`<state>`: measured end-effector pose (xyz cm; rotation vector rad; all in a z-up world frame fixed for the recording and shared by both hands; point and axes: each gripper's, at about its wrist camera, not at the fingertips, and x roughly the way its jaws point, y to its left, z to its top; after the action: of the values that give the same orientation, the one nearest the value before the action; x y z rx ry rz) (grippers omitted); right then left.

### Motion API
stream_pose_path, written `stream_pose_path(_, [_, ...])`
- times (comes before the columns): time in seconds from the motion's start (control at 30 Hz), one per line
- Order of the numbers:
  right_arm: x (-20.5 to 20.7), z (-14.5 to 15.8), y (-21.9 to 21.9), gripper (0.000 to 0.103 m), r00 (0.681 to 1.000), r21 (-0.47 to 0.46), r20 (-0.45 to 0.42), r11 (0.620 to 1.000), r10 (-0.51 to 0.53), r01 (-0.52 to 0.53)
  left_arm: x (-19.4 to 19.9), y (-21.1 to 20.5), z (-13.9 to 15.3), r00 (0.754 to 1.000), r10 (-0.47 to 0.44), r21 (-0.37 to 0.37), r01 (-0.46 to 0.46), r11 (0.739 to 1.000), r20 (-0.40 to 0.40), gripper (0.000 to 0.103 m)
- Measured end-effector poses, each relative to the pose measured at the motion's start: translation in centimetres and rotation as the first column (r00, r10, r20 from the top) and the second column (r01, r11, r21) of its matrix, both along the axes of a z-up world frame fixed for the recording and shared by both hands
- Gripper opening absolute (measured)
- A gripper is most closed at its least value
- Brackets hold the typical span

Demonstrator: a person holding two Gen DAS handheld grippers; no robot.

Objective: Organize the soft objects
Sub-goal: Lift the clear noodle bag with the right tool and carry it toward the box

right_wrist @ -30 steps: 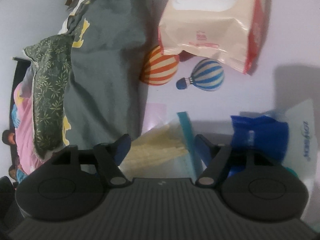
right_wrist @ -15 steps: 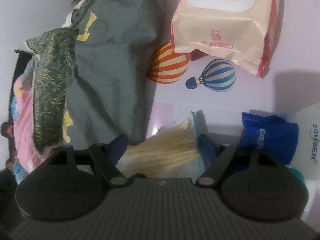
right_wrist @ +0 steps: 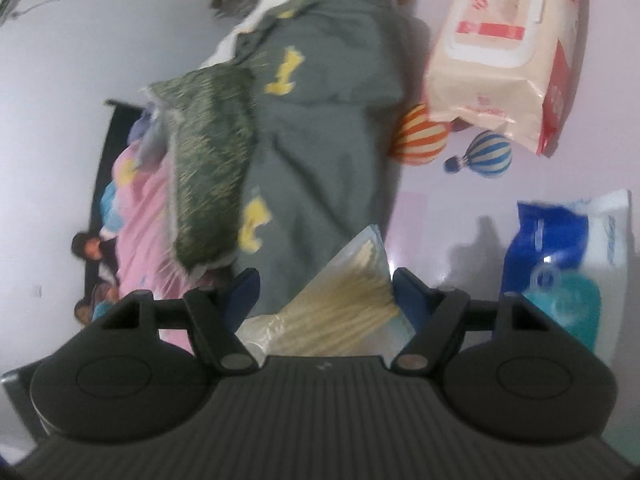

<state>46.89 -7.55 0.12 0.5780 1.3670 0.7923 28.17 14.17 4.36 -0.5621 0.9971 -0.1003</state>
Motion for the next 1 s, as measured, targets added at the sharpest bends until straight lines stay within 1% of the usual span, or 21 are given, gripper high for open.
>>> stream_pose_path(0.1, [-2.5, 1.9, -1.1, 0.074, 0.999, 0.004, 0.031, 0.999, 0.044, -0.044, -3.4, -0.8, 0.1, 1.000, -0.001, -0.038, 0.002, 0.999, 0.025, 0.037])
stream_pose_path(0.2, [-5.2, 2.7, -1.8, 0.074, 0.995, -0.006, 0.052, 0.996, 0.090, -0.090, -6.9, -1.8, -0.7, 0.999, -0.009, -0.068, 0.011, 0.998, 0.040, 0.039])
stream_pose_path(0.4, [-10.5, 2.1, -1.7, 0.074, 0.984, -0.022, 0.072, 0.986, 0.164, -0.163, -13.4, -3.1, -4.3, 1.000, -0.021, -0.187, 0.024, 0.982, 0.017, 0.039])
stream_pose_path(0.5, [-13.1, 1.4, -1.0, 0.073, 0.979, -0.039, 0.100, 0.983, 0.180, -0.177, -16.0, -3.4, -6.3, 1.000, -0.004, -0.208, 0.005, 0.978, 0.006, 0.040])
stream_pose_path(0.6, [-15.1, 1.1, -0.5, 0.073, 0.973, -0.092, 0.153, 0.983, 0.172, -0.159, -17.6, -3.6, -7.8, 1.000, -0.002, -0.165, 0.002, 0.986, 0.002, 0.046])
stream_pose_path(0.67, [-16.0, 1.1, -0.9, 0.073, 0.975, -0.095, 0.170, 0.987, 0.144, -0.130, -18.6, -3.4, -8.2, 1.000, -0.002, -0.133, 0.002, 0.991, 0.004, 0.048])
stream_pose_path(0.73, [-16.9, 1.5, -1.8, 0.073, 0.978, -0.072, 0.184, 0.993, 0.102, -0.090, -19.7, -2.9, -8.2, 1.000, 0.004, -0.108, -0.002, 0.994, 0.022, 0.051])
stream_pose_path(0.8, [-17.8, 2.0, -3.0, 0.072, 0.979, -0.040, 0.196, 0.998, 0.058, -0.051, -20.7, -2.5, -7.6, 0.998, 0.002, -0.088, 0.003, 0.996, 0.059, 0.054])
stream_pose_path(0.87, [-18.6, 2.4, -4.4, 0.070, 0.979, -0.005, 0.201, 1.000, 0.017, -0.016, -21.6, -2.2, -6.9, 0.995, 0.003, -0.047, 0.002, 0.999, 0.104, 0.055])
stream_pose_path(0.93, [-19.8, 2.7, -5.9, 0.066, 0.978, 0.024, 0.209, 1.000, -0.024, 0.020, -22.2, -2.1, -6.2, 0.990, 0.009, -0.008, -0.008, 1.000, 0.143, 0.055])
stream_pose_path(1.0, [-20.9, 2.5, -6.9, 0.063, 0.976, 0.031, 0.211, 0.998, -0.056, 0.051, -22.1, -2.4, -5.6, 0.986, 0.005, 0.020, -0.009, 1.000, 0.168, 0.055])
